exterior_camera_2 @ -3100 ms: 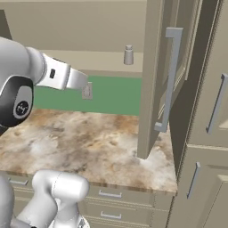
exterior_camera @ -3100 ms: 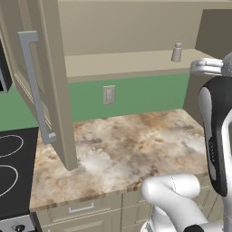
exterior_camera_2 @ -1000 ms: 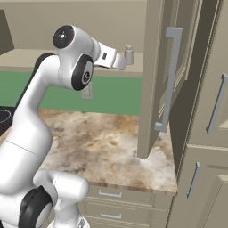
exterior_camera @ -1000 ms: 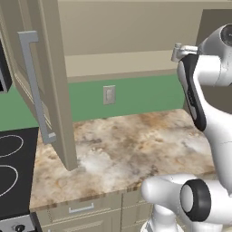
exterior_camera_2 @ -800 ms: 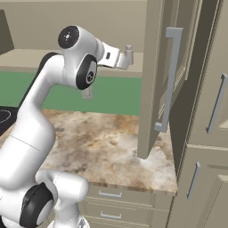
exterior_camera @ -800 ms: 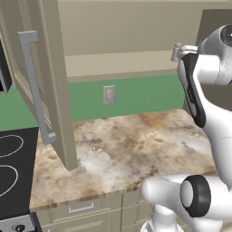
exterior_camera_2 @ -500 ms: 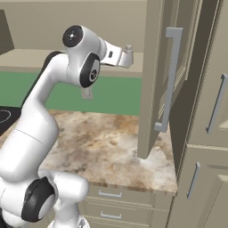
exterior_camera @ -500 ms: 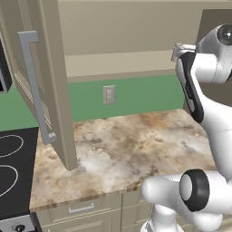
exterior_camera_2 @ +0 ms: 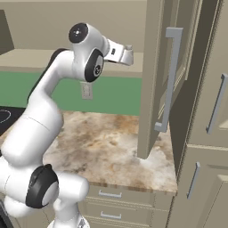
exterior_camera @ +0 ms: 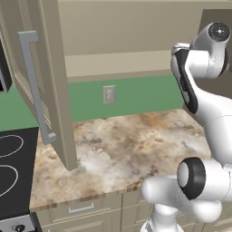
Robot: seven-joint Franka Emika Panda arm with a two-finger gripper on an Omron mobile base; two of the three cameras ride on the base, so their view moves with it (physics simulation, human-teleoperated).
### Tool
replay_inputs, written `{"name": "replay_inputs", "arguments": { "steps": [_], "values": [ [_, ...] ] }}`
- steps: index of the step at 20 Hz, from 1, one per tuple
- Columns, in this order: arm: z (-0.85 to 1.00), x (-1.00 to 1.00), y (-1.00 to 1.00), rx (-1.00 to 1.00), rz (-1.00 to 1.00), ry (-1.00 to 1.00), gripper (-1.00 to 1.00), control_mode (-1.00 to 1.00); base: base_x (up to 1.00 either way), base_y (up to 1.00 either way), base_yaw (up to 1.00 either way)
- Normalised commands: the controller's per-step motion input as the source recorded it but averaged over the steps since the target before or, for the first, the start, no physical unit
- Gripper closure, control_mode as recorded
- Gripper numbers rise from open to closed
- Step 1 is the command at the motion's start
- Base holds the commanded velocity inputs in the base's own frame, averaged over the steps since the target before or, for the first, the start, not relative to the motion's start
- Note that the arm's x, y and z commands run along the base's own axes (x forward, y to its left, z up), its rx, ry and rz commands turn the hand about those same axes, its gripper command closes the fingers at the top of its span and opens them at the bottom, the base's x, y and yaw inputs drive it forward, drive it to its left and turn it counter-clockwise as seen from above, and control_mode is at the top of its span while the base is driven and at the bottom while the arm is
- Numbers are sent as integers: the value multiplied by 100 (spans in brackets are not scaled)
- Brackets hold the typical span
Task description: Move the syrup bottle and shaker from the cabinet to the dining counter.
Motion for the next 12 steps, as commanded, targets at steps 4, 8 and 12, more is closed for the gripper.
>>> {"name": "replay_inputs", "arguments": {
  "steps": [4, 8, 12],
  "values": [
    [-3, 43, 0, 0, 0, 2, -100, -100, 0, 0, 0],
    [-7, 43, 0, 0, 0, 2, -100, -100, 0, 0, 0],
    [-8, 42, 0, 0, 0, 1, -100, -100, 0, 0, 0]
  ]
}}
